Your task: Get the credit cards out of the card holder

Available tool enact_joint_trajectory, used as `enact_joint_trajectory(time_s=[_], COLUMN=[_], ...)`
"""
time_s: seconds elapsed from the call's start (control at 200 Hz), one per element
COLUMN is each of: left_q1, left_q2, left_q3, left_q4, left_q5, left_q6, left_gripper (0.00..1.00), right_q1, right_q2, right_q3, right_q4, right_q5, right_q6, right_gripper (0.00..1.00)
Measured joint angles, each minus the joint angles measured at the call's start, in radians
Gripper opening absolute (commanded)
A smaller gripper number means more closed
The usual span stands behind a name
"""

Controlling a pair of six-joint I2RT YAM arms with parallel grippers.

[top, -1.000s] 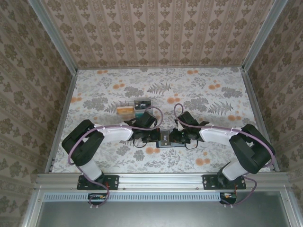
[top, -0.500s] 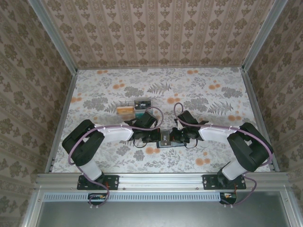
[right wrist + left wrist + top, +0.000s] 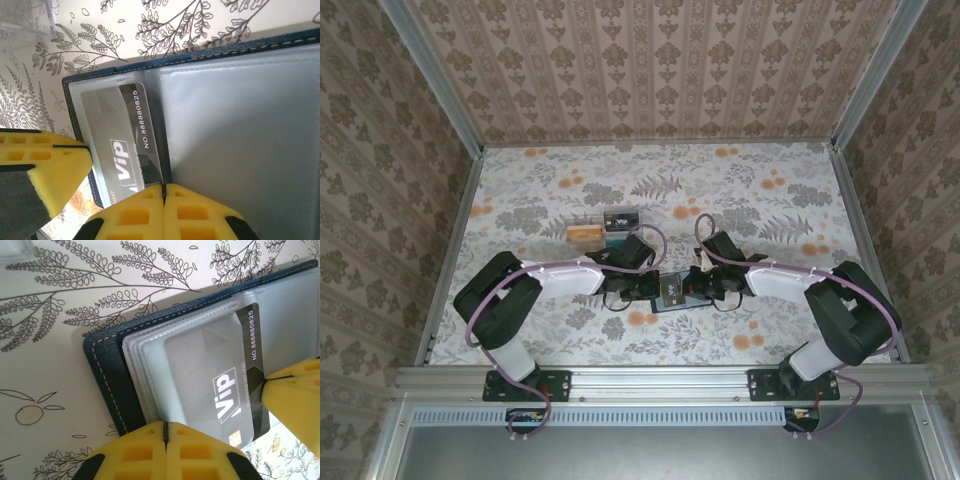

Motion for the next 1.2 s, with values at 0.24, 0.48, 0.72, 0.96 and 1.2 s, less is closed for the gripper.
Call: enact_joint_trajectory(time_s=[0.24, 0.48, 0.72, 0.96, 1.2], left_q1=[0.000, 0.000, 0.000, 0.000, 0.000], left_q2=[0.001, 0.003, 0.006, 0.006, 0.006], left_q3=[0.005, 0.009, 0.017, 0.018, 0.018], left_q4=[-0.013, -0.023, -0.035, -0.036, -0.038], left_q5=[-0.004, -0.005, -0.010, -0.013, -0.013], left_q6=[0.000, 0.005, 0.007, 0.008, 0.016], left_gripper=[0.00, 0.00, 0.00, 0.00, 0.00], right_q1=[-0.017, -0.017, -0.024, -0.058, -0.104], right_q2=[-0.014, 0.019, 0.054, 0.023, -0.040], right_q3=[-0.022, -0.027, -0.027, -0.049, -0.076], right_q4=[0.011, 0.086, 0.120, 0.123, 0.091], right_q5=[-0.027, -0.099, -0.137, -0.148, -0.148], right_q6=[-0.003, -0.003, 0.002, -0.008, -0.034], right_gripper=[0.16, 0.23, 0.01, 0.00, 0.00])
